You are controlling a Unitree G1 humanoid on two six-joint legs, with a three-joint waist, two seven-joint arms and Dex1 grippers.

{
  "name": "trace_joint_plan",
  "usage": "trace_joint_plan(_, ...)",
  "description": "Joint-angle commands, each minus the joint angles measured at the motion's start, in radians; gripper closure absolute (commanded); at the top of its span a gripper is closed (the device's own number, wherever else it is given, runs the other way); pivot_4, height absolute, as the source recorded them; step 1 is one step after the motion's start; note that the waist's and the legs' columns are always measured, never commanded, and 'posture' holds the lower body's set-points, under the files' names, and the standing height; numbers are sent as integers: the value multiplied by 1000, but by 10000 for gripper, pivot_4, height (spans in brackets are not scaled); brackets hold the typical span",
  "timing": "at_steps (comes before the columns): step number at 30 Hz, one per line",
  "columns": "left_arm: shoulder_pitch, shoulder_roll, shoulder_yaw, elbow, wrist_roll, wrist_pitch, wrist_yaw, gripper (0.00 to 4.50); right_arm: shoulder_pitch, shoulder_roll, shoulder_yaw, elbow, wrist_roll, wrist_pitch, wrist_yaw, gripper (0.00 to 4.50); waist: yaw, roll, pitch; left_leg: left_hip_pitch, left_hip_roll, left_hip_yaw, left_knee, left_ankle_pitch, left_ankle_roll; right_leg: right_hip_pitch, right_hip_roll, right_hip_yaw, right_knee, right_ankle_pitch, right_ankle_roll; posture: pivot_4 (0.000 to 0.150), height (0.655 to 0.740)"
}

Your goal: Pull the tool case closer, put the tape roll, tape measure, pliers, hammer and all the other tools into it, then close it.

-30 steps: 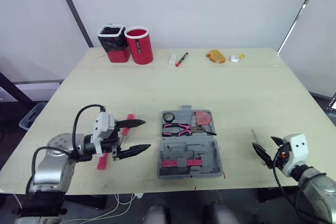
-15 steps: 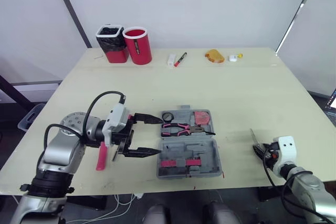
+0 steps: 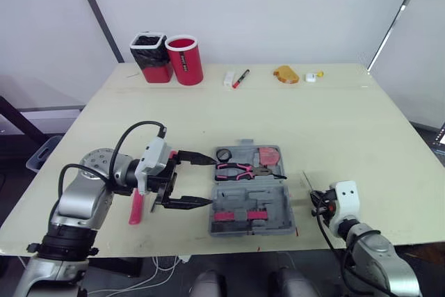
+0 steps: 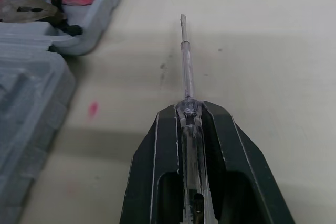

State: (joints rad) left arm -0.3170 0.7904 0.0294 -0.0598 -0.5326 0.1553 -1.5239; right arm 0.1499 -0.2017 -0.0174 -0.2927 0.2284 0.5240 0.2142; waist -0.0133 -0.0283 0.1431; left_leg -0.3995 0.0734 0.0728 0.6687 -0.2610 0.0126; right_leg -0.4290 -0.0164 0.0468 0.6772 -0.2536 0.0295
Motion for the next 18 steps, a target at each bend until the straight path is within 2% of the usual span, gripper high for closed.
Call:
trace_joint_plan(1,-21,9,7,-1,-8,-16,-22,0,9,32,-48,-21,-15,13,-76,44811,-1,0,0,0,0,0,0,0,0,0,0,0,0,0,0,1500,7400)
trace_joint_plan(5,-23,7,4,6,-7,-21,-26,0,29,40,-62,-29,-22,18,-93,44811,-1,0,0,0,0,0,0,0,0,0,0,0,0,0,0,1500,7400)
trace_joint_plan(9,-26,3,0,16,-4,-28,-28,0,62,34,-37,-59,15,35,-39,44811,-1,0,0,0,0,-1,0,0,0,0,0,0,0,0,0,1500,7400)
trace_joint_plan(11,-28,0,-2,23,-3,-29,-28,0,69,33,-31,-61,12,18,-27,34608,-2,0,0,0,0,-1,0,0,0,0,0,0,0,0,0,1500,7400)
trace_joint_plan(13,-28,-4,-6,26,-2,-32,-26,0,68,41,-48,-67,27,5,-25,27918,-4,0,0,0,0,-1,0,0,0,0,0,0,0,0,1,1500,7400)
trace_joint_plan(14,-25,-5,-6,26,-1,-35,-24,0,71,34,-58,-82,37,-8,-9,22001,-4,0,0,0,0,-1,0,0,0,0,0,0,0,0,1,1500,7400)
trace_joint_plan(17,-18,-4,3,24,0,-40,-17,0,95,-1,-109,-135,53,-8,8,9532,-1,0,0,0,0,0,0,0,0,0,0,0,0,0,1,1500,7400)
trace_joint_plan(18,-13,-2,7,22,-1,-41,-15,0,110,-23,-128,-161,63,4,20,3402,0,0,0,0,0,0,0,0,0,0,0,0,0,0,1,1500,7400)
